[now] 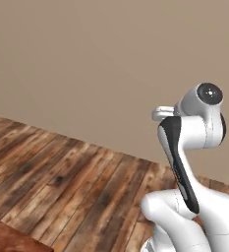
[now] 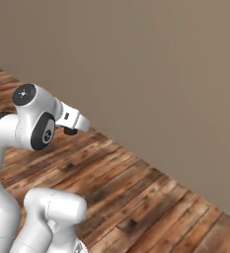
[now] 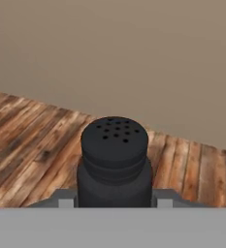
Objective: Move the ketchup and shaker from the cabinet to the dining counter.
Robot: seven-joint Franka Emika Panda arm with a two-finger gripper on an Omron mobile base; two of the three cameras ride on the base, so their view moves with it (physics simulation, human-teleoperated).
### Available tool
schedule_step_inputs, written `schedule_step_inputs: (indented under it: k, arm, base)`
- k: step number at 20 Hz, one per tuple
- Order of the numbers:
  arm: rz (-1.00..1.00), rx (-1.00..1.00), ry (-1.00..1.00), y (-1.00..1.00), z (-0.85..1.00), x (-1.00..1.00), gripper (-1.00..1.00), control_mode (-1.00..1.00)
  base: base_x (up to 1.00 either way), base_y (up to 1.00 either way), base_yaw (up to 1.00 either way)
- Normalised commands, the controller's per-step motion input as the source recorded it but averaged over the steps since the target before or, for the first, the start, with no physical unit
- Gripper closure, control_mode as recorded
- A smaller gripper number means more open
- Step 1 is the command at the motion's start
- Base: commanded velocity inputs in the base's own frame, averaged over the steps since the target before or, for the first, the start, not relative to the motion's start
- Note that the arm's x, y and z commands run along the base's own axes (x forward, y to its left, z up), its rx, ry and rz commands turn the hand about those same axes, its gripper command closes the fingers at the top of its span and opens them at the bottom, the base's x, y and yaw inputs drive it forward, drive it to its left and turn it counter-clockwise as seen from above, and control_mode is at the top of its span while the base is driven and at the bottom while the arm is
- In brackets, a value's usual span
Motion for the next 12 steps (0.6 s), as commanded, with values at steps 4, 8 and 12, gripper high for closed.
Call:
schedule_step_inputs:
  k: [4,8,12]
  arm:
    - [0.0,0.0,0.0,0.0,0.0,0.0,1.0,1.0]
    - [0.0,0.0,0.0,0.0,0.0,0.0,1.0,1.0]
    - [0.0,0.0,0.0,0.0,0.0,0.0,1.0,1.0]
  base:
    - [0.69,-0.07,0.53]
    - [0.68,-0.08,0.54]
    - [0.78,-0.11,0.39]
